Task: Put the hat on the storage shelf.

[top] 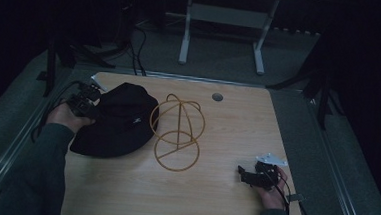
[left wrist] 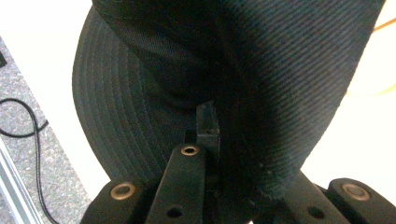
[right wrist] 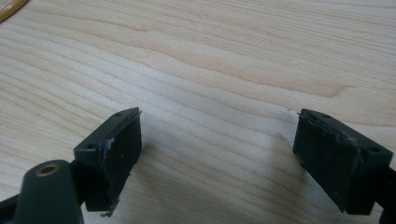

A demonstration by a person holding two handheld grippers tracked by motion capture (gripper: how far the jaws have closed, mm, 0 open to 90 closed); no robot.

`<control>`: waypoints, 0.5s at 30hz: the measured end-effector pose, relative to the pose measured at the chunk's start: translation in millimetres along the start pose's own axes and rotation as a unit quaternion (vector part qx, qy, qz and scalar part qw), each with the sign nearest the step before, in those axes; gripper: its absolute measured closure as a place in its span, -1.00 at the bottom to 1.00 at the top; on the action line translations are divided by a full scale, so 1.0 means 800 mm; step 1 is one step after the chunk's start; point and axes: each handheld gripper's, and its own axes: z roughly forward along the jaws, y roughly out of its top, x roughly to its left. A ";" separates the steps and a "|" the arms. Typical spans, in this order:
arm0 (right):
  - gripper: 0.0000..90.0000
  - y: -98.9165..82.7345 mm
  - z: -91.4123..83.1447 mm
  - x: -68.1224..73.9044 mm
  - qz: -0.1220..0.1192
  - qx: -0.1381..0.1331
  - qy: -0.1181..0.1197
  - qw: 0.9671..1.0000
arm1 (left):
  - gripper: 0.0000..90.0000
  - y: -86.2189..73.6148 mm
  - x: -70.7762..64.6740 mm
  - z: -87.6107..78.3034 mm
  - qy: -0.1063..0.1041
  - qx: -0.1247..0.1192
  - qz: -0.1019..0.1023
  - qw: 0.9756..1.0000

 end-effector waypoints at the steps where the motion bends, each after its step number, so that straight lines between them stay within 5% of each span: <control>1: -0.66 0.000 0.000 0.000 0.000 0.000 0.000 1.000 | 0.96 0.000 0.000 -0.002 0.000 -0.001 0.001 1.000; 15: -0.66 0.000 0.000 0.000 0.000 0.000 0.000 1.000 | 0.96 0.008 -0.002 -0.028 0.007 -0.022 0.006 1.000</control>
